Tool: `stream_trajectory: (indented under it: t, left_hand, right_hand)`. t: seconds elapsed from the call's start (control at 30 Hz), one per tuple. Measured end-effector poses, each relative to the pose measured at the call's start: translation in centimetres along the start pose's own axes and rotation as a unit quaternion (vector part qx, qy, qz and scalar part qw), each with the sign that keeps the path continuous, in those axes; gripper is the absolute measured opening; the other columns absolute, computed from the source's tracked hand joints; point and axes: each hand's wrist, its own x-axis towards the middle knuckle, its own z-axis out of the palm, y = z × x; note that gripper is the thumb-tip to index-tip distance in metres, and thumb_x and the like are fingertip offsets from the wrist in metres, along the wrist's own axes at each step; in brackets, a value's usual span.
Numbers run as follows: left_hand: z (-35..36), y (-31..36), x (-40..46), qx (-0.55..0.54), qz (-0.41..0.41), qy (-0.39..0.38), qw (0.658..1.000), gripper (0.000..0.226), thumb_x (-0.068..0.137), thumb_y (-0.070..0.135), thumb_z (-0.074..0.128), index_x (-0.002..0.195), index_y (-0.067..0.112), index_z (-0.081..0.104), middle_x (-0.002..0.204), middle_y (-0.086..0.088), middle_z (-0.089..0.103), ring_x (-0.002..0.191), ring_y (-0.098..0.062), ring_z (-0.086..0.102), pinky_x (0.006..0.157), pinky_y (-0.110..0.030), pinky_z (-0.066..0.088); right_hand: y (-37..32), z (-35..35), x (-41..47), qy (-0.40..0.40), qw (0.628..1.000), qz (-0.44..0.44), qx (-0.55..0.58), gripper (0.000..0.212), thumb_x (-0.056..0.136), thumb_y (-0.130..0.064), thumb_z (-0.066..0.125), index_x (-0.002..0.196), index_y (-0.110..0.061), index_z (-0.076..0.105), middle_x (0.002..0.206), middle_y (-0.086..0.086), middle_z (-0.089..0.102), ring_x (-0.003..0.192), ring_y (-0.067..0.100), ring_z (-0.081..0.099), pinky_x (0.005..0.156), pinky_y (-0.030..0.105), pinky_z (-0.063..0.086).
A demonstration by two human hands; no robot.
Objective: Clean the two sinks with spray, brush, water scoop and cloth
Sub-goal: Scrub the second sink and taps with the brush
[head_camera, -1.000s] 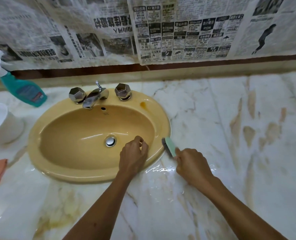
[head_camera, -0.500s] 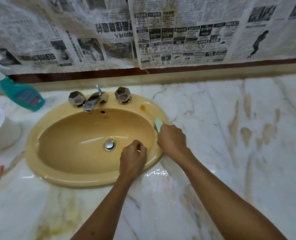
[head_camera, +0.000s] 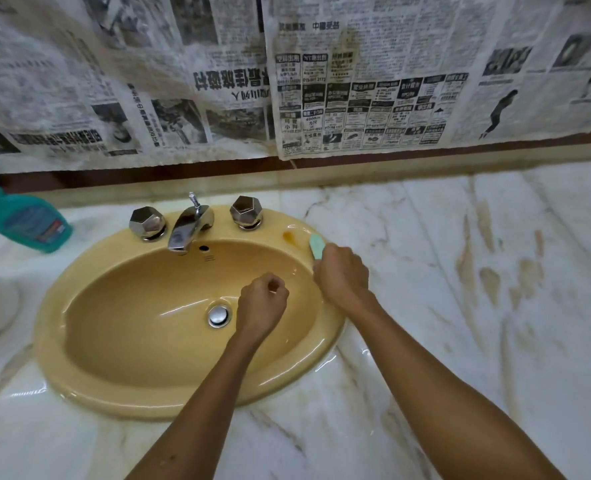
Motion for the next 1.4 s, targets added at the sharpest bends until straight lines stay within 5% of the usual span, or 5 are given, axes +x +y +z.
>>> stream_trajectory:
  t: [0.37, 0.6, 0.93, 1.13, 1.4]
  left_hand:
    - [-3.5, -2.1, 6.9, 0.200, 0.196, 0.080, 0.957, 0.042, 0.081, 0.010, 0.063, 0.124, 0.007, 0.060, 0.134, -0.014, 0.051, 0.120, -0.033, 0.052, 0.087, -0.044, 0.049]
    - [-3.6, -3.9, 7.7, 0.262, 0.143, 0.001, 0.954, 0.079, 0.085, 0.014, 0.059, 0.154, 0.027, 0.024, 0.166, -0.002, 0.007, 0.153, -0.021, -0.002, 0.113, -0.071, 0.005]
    - [-4.3, -4.3, 8.0, 0.182, 0.120, -0.001, 0.976, 0.084, 0.083, 0.002, 0.053, 0.157, 0.022, 0.016, 0.166, 0.004, 0.011, 0.153, -0.011, -0.003, 0.117, -0.061, -0.001]
    - [-4.6, -3.6, 7.9, 0.188, 0.110, -0.013, 0.976, 0.084, 0.083, 0.000, 0.051, 0.157, 0.022, 0.018, 0.166, 0.006, 0.008, 0.152, -0.011, -0.004, 0.117, -0.060, -0.002]
    - [-5.1, -3.3, 8.0, 0.191, 0.103, -0.039, 0.975, 0.084, 0.084, 0.002, 0.049, 0.158, 0.022, 0.016, 0.166, 0.007, 0.006, 0.152, -0.011, -0.006, 0.117, -0.059, 0.000]
  right_hand:
    - [-3.3, 1.3, 5.9, 0.011, 0.998, -0.046, -0.036, 0.032, 0.088, -0.039, 0.063, 0.119, -0.030, 0.068, 0.111, 0.003, 0.068, 0.097, 0.028, 0.062, 0.072, 0.032, 0.044]
    - [-4.1, -0.4, 7.9, -0.078, 0.983, -0.122, -0.115, 0.027, 0.086, -0.032, 0.066, 0.111, -0.026, 0.073, 0.106, 0.004, 0.063, 0.099, 0.029, 0.060, 0.077, 0.037, 0.050]
    - [-4.7, -0.7, 9.3, -0.125, 0.964, -0.193, -0.131, 0.032, 0.090, -0.032, 0.067, 0.121, -0.027, 0.069, 0.116, 0.004, 0.069, 0.107, 0.025, 0.061, 0.084, 0.033, 0.049]
    - [-4.2, -2.2, 12.4, -0.067, 0.993, -0.076, -0.057, 0.025, 0.087, -0.028, 0.072, 0.111, -0.021, 0.075, 0.120, -0.002, 0.069, 0.111, 0.023, 0.062, 0.094, 0.037, 0.051]
    - [-7.4, 4.7, 10.0, 0.031, 0.996, 0.061, 0.060, 0.028, 0.083, -0.037, 0.065, 0.078, -0.011, 0.058, 0.077, 0.009, 0.060, 0.075, 0.032, 0.062, 0.059, 0.029, 0.043]
